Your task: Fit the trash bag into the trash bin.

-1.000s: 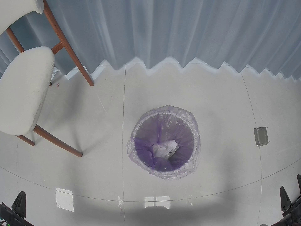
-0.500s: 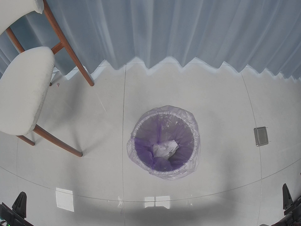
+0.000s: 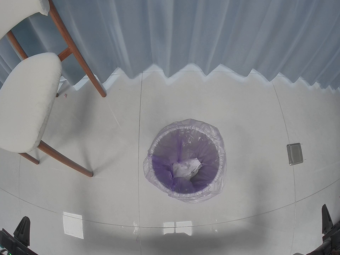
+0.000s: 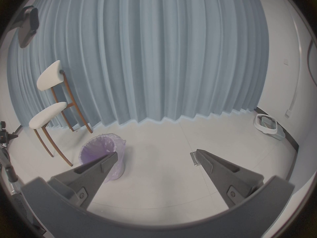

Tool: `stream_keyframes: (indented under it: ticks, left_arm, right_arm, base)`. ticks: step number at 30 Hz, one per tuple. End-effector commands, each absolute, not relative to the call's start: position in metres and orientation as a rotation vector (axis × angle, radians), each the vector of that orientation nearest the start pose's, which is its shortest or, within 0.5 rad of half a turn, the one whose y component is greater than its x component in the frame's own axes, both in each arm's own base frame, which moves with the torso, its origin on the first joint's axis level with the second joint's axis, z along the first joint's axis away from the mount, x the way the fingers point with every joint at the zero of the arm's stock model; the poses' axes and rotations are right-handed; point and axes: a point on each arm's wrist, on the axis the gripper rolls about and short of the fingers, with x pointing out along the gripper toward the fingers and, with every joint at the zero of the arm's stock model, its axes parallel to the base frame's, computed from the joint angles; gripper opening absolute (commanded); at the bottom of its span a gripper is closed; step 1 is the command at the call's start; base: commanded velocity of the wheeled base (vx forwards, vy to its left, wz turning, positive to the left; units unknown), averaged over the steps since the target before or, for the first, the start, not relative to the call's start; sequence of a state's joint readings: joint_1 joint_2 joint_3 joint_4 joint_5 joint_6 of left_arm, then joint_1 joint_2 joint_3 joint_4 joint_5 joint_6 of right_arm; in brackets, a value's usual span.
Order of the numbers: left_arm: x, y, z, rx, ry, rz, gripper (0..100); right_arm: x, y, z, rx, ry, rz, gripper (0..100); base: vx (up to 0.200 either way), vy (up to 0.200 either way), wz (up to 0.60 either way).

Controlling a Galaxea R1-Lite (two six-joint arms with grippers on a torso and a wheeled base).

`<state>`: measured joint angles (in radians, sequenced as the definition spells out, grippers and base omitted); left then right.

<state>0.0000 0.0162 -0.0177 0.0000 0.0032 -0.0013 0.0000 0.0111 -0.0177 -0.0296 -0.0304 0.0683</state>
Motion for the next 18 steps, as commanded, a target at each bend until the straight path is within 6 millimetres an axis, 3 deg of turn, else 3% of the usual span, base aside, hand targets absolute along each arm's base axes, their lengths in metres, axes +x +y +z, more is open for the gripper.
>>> stream_keyframes:
  ticks: [1,4,8,10,12,14,18]
  left_arm:
    - [-0.0228,0.0001,0.0759,-0.002,0.000,0.003,0]
    - [-0.0229,0.0001,0.0759,-0.002,-0.002,0.003,0]
    - [-0.0229,0.0001,0.0764,-0.002,-0.002,0.005,0]
    - [-0.0229,0.0001,0.0759,-0.002,-0.002,0.005,0]
    - [-0.0228,0.0001,0.0759,-0.002,0.000,0.003,0]
    - [-0.0228,0.0001,0.0759,-0.002,0.000,0.003,0]
    - [-0.0228,0.0001,0.0759,-0.002,0.000,0.005,0]
  right_arm:
    - [-0.0236,-0.0009,0.0816,0.070,-0.041,-0.037,100]
    - [-0.0236,-0.0005,0.0824,0.013,-0.048,-0.023,100]
    - [-0.0232,0.0036,0.0826,-0.226,-0.085,0.154,100]
    - [-0.0233,0.0043,0.0827,-0.242,-0.091,0.184,100]
    - [-0.0233,0.0037,0.0825,-0.099,-0.077,0.161,100]
    - [-0.0229,0.0005,0.0823,0.088,-0.063,0.024,100]
    - [-0.0231,-0.0031,0.0823,0.125,-0.073,-0.132,100]
  base:
    - [0.000,0.000,0.00]
    - [0.000,0.000,0.00]
    - [0.000,0.000,0.00]
    - [0.000,0.000,0.00]
    - [0.000,0.000,0.00]
    - [0.000,0.000,0.00]
    - [0.000,0.000,0.00]
